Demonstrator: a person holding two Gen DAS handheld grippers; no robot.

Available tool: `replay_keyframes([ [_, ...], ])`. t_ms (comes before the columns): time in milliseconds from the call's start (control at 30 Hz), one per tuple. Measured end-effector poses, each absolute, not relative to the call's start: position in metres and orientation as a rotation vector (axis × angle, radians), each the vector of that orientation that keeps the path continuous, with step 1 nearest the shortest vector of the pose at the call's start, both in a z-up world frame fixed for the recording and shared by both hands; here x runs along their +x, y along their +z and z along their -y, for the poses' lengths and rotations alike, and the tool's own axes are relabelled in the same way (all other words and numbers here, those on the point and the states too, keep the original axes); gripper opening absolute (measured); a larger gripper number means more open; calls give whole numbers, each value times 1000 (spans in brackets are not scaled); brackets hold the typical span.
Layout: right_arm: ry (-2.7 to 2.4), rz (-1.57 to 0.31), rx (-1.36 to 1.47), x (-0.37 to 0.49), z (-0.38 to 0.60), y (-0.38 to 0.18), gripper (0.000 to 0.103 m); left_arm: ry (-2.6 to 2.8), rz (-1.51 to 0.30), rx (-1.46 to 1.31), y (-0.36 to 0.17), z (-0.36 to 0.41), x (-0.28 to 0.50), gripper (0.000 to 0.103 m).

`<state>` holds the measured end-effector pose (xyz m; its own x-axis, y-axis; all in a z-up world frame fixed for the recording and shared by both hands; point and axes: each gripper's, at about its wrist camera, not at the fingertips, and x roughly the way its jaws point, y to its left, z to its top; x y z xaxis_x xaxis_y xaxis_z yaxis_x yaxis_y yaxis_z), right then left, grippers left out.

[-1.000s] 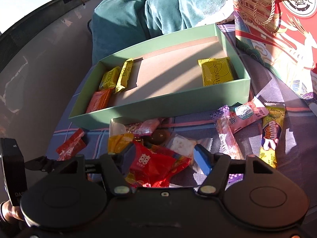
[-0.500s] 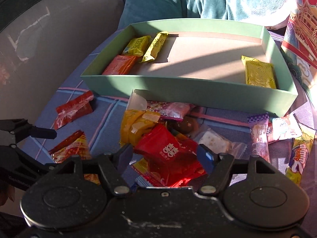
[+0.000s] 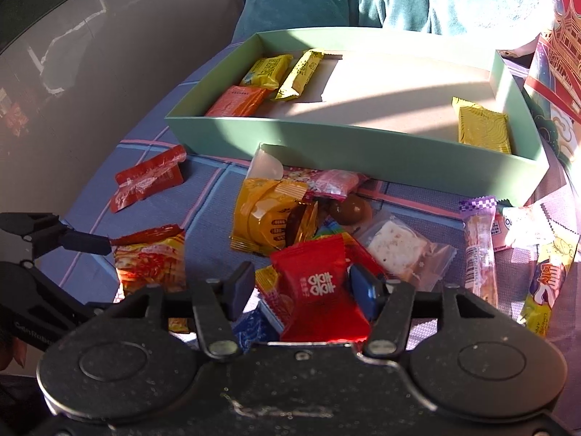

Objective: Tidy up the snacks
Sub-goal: 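Grasp the red-and-white fries bag with the left gripper while the right grasps a red candy packet, then place the fries bag and red candy packet into the green box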

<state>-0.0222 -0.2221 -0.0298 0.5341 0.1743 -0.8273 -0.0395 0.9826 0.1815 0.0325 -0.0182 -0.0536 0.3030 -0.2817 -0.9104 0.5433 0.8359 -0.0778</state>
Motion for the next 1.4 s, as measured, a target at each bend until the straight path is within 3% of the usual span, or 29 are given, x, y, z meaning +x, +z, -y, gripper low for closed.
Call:
replay_keyframes([
  [100, 100, -1012, 129, -22, 221, -36, 58, -528, -1153, 291, -62, 26, 34, 103],
  [133, 84, -1008, 138, -23, 222, -36, 51, -522, -1159, 290, -67, 28, 36, 97],
  [167, 77, -1004, 153, -25, 224, -36, 46, -526, -1169, 284, -71, 30, 37, 85],
  [200, 78, -1004, 171, -26, 225, -35, 42, -527, -1166, 276, -73, 32, 38, 84],
  [267, 73, -1003, 205, -29, 229, -34, 36, -535, -1116, 326, -69, 41, 36, 46],
  [433, 58, -991, 228, -34, 229, -36, 36, -533, -1132, 323, -68, 46, 39, 50],
  [533, 52, -982, 232, -34, 229, -37, 36, -515, -1136, 335, -70, 41, 33, 66],
  [633, 45, -970, 214, -36, 225, -36, 35, -500, -1131, 348, -72, 37, 25, 72],
  [700, 38, -965, 226, -36, 224, -36, 34, -497, -1111, 356, -71, 38, 21, 66],
  [733, 35, -964, 241, -36, 224, -35, 33, -501, -1099, 358, -70, 39, 20, 52],
  [800, 32, -963, 277, -37, 227, -32, 32, -518, -1088, 341, -64, 41, 21, 42],
  [1133, 0, -916, 413, -53, 260, -8, 32, -522, -1085, 228, -36, 24, 42, 40],
  [1400, -74, -822, 471, -24, 303, 21, 32, -521, -974, 188, 12, 39, 97, 40],
])
